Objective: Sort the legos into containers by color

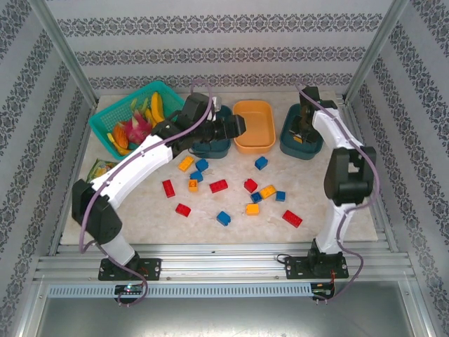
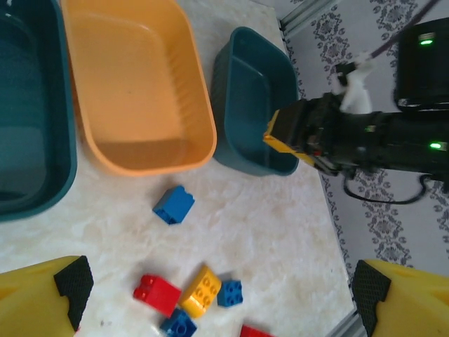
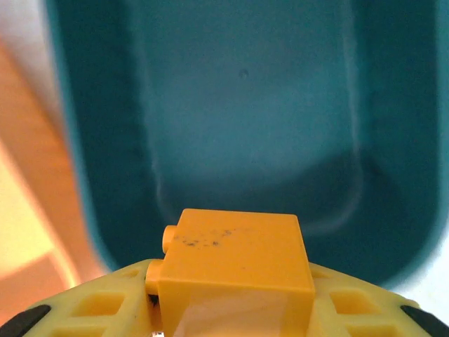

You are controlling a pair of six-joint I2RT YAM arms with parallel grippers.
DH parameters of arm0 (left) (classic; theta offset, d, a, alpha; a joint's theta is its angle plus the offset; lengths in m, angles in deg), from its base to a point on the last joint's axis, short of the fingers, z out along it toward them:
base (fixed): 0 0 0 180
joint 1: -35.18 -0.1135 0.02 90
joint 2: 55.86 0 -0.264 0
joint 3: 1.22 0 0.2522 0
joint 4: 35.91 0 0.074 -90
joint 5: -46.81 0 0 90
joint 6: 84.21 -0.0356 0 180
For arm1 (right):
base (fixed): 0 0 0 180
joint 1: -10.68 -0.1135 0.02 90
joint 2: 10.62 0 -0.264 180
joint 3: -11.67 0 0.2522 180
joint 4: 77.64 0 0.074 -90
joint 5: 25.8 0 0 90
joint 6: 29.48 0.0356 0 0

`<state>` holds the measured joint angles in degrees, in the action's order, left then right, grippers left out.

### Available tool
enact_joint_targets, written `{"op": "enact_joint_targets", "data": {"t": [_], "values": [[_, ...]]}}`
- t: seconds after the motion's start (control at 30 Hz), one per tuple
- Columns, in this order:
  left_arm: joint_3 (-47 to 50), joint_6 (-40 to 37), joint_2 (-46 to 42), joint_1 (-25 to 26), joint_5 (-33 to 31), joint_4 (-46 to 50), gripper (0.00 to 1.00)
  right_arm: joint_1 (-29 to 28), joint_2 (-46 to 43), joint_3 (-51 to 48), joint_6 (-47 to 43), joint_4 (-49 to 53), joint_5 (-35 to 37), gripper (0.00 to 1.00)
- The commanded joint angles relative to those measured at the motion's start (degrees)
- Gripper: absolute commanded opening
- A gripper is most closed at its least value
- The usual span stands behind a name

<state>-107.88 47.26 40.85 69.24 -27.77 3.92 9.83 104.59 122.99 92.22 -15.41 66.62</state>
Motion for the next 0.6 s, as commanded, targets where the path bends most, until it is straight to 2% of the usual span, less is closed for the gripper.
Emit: {"op": "enact_joint_targets", "data": {"t": [0.0, 0.23, 0.37, 0.57], "values": [[-6.3, 0.3, 4.6, -0.9, 2.7, -1.1, 0.97, 1.6, 7.1, 7.6, -3.0, 3.9, -2.8, 0.40], [-16.6, -0.1, 14.2, -1.1, 4.1, 1.7, 0.96, 3.8, 18.8, 20.3, -3.8, 8.8, -5.5, 0.43], [-19.5, -0.2, 16.9, -1.2, 4.0, 2.8, 0.96, 4.3, 21.4, 23.8, -3.7, 10.8, -5.2, 0.54], [-20.7, -0.2, 18.0, -1.2, 4.3, 3.5, 0.96, 4.4, 19.8, 23.6, -3.7, 11.0, -4.8, 0.67]]}}
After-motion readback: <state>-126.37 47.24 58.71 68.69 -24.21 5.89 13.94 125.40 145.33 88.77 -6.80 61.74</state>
